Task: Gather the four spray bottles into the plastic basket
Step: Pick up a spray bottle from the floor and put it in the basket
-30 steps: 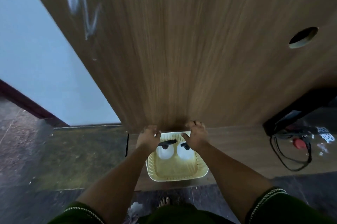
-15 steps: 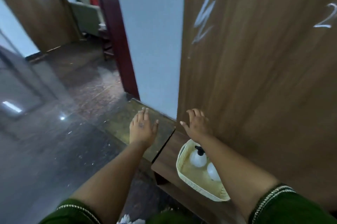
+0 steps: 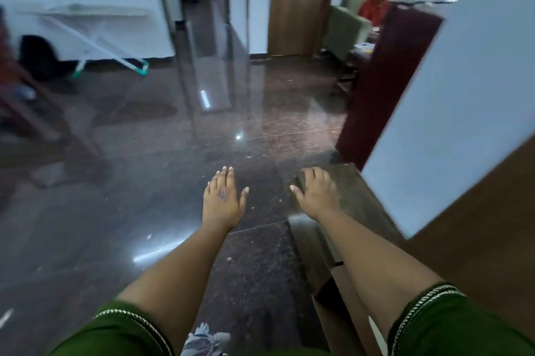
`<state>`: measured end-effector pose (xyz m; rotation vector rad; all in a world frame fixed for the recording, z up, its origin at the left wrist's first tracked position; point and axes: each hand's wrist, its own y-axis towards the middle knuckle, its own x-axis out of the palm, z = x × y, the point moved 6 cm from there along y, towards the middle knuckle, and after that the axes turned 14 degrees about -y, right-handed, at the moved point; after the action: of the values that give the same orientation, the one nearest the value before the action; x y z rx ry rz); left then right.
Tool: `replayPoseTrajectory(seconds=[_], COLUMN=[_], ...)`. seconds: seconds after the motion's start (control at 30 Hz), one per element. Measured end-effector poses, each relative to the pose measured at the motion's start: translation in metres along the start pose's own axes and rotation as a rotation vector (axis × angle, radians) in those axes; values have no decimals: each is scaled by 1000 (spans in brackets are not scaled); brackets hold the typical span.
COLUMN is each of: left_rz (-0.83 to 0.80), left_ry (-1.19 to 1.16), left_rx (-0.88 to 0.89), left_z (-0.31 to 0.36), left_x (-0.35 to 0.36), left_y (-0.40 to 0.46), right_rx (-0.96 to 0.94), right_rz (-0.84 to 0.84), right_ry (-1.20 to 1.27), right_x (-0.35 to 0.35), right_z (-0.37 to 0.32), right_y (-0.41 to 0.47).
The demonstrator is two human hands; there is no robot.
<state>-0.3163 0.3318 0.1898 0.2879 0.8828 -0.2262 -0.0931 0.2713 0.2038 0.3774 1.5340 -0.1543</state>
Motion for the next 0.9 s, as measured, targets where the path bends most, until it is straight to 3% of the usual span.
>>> replayPoseTrajectory(seconds=[0.23, 0.5, 0.7, 0.9], left_rz=[146, 284, 451, 632], left_ry=[39, 125, 107, 24], left_rx=[-345, -744, -1080, -1416], left_z=[-173, -336, -396, -408], left_x=[-86, -168, -198, -191], left_y=[-40, -150, -267, -352], right_rx=[-319, -715, -1024, -1325], right_rz=[-83, -172, -266, -357], right_ry=[35, 69, 85, 50], right_x=[47, 94, 118, 140], right_z=[-199, -426, -552, -633], right_y=[40, 9, -50, -107])
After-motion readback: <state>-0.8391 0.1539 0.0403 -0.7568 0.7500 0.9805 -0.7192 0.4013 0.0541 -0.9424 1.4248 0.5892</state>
